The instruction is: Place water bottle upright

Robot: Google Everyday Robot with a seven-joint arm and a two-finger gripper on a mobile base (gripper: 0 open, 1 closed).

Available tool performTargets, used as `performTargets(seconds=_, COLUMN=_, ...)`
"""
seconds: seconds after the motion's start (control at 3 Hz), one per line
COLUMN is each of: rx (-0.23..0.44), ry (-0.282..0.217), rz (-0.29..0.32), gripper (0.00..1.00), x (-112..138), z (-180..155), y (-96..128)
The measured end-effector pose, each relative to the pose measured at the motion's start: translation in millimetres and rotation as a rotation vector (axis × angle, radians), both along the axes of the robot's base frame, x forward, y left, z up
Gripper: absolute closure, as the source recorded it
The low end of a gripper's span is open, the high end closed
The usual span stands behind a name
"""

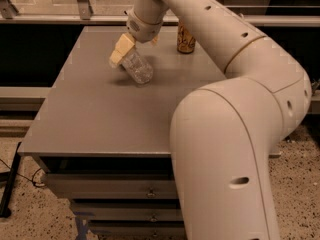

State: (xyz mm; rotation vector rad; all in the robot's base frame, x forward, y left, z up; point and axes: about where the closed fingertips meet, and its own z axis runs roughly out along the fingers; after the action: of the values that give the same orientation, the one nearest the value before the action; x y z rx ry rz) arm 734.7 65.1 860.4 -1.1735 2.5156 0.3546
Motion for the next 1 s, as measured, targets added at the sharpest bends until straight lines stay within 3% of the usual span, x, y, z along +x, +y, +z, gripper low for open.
performTargets(seconds=1.0, rx=-0.128, ry=0.034, rz=-0.152, gripper=0.0, x=10.9, z=-12.1, y=20.2)
